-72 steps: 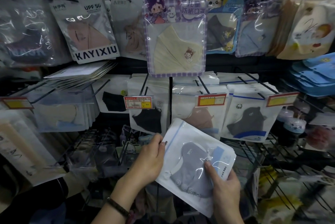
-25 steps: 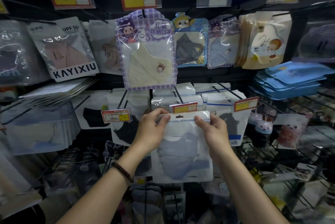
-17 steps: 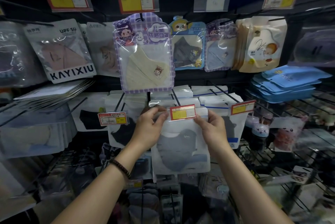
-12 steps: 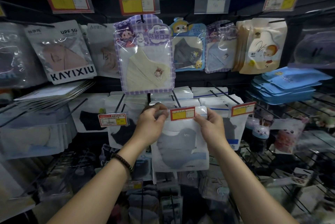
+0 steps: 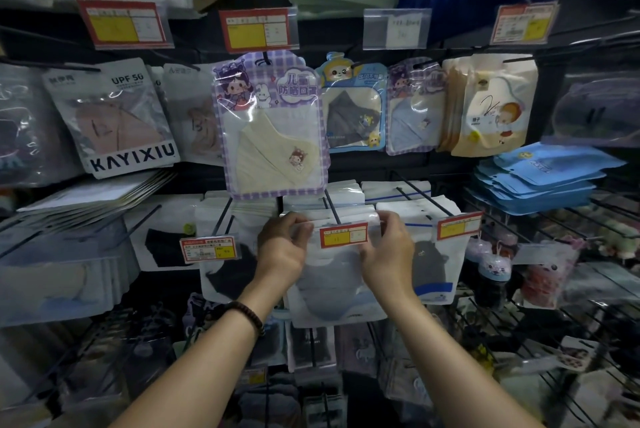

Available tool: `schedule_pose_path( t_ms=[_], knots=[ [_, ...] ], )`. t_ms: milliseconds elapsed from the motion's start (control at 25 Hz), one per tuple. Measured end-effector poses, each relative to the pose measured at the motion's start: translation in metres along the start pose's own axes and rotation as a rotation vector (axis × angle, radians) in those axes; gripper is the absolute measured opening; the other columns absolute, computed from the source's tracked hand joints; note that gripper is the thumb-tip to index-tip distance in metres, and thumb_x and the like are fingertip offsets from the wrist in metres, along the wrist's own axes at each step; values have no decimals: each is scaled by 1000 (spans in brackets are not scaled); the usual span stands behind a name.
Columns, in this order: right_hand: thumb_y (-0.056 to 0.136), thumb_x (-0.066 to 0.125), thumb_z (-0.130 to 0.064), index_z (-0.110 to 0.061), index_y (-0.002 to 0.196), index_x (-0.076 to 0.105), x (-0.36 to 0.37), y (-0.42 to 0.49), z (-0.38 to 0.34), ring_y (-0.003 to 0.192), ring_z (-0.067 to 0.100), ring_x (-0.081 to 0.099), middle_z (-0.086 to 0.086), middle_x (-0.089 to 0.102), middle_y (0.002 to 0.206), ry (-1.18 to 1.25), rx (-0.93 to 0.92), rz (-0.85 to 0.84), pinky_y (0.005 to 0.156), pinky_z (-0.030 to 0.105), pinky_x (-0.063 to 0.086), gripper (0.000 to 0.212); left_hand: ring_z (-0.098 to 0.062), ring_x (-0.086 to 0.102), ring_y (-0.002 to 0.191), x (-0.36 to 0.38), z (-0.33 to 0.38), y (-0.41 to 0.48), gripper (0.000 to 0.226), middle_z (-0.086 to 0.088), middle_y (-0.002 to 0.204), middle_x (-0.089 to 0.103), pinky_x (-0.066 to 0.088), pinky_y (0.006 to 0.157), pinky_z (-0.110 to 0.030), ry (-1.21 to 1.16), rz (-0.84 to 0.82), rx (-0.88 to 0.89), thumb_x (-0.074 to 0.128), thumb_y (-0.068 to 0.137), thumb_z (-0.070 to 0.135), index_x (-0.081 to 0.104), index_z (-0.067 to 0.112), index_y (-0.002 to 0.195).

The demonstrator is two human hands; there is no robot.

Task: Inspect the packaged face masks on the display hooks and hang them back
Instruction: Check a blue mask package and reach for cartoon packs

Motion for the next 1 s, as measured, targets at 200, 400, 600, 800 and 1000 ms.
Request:
schedule_pose_path(
  t_ms=[200,400,600,800,1000],
  knots=[
    [94,74,-5,-18,151,47,5,-23,-3,125,13,45,-3,38,138,-63,-86,6,112,31,45,64,-17,62,104,-2,0,-3,21,-1,119,62,52,84,-30,25,75,3,71,99,34,66,20,114],
    [92,54,15,-18,148,51,-19,-42,-22,126,12,48,-2,41,141,-17,-114,4,107,21,42,65,-19,54,119,-19,14,-44,59,-8,138,45,49,100,-33,71,-86,-180,63,103,39,37,17,151],
    [94,51,15,-16,135,65,-57,-29,-68,120,1,59,-7,64,129,35,-281,13,105,8,44,53,-18,57,132,-58,43,-74,50,-6,153,48,47,105,-30,416,-439,-121,49,110,41,44,21,155],
    [106,60,-16,-26,127,68,-60,-4,-132,109,-6,65,-17,71,116,152,-219,-240,89,16,51,25,-15,78,70,-133,101,-51,31,2,76,79,65,72,-40,191,-422,-156,57,106,47,76,26,92],
    [103,65,-34,-23,156,48,-40,34,-176,116,8,60,-15,60,126,154,-103,-312,106,33,48,57,-16,66,106,-185,118,22,37,7,123,68,55,89,-36,-3,128,-60,68,101,40,59,26,134]
  ],
)
Point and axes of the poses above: each hand's wrist, its own y-axis towards the middle knuckle, its own x-axis out of the palm, z = x × y, the point moved 4 cm from there along y, towards the middle knuckle
